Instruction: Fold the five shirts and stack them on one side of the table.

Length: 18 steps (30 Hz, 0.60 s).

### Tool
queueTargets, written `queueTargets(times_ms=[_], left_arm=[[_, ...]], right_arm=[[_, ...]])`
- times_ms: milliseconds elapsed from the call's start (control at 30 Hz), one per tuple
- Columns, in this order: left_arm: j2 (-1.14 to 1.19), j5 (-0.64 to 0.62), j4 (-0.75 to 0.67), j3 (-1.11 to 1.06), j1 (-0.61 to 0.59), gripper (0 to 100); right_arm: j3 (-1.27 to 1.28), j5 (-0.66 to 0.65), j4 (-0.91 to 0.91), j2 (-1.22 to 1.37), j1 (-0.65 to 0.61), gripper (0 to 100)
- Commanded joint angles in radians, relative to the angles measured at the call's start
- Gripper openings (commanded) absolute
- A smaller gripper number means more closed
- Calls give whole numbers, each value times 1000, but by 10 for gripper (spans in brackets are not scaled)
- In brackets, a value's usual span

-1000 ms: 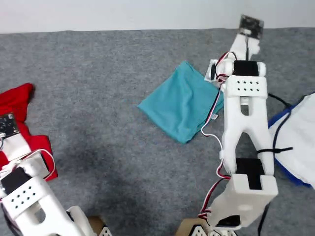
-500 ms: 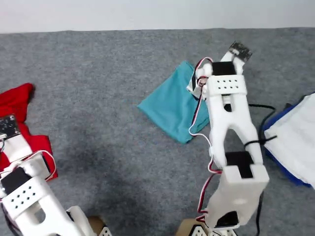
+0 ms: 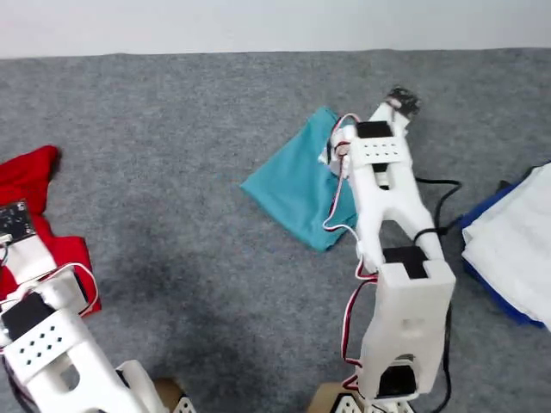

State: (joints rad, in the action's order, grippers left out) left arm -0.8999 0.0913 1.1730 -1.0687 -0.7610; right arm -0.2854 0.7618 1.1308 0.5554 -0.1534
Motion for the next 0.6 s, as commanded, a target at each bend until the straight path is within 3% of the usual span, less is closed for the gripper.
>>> queueTargets(times_ms=[0, 567], left_arm=[[-20, 9, 2, 39, 0, 2], [-20, 9, -2, 21, 0, 2]], right_arm=[[-21, 11, -31, 2, -42, 423], [-23, 54, -71, 79, -62, 407]])
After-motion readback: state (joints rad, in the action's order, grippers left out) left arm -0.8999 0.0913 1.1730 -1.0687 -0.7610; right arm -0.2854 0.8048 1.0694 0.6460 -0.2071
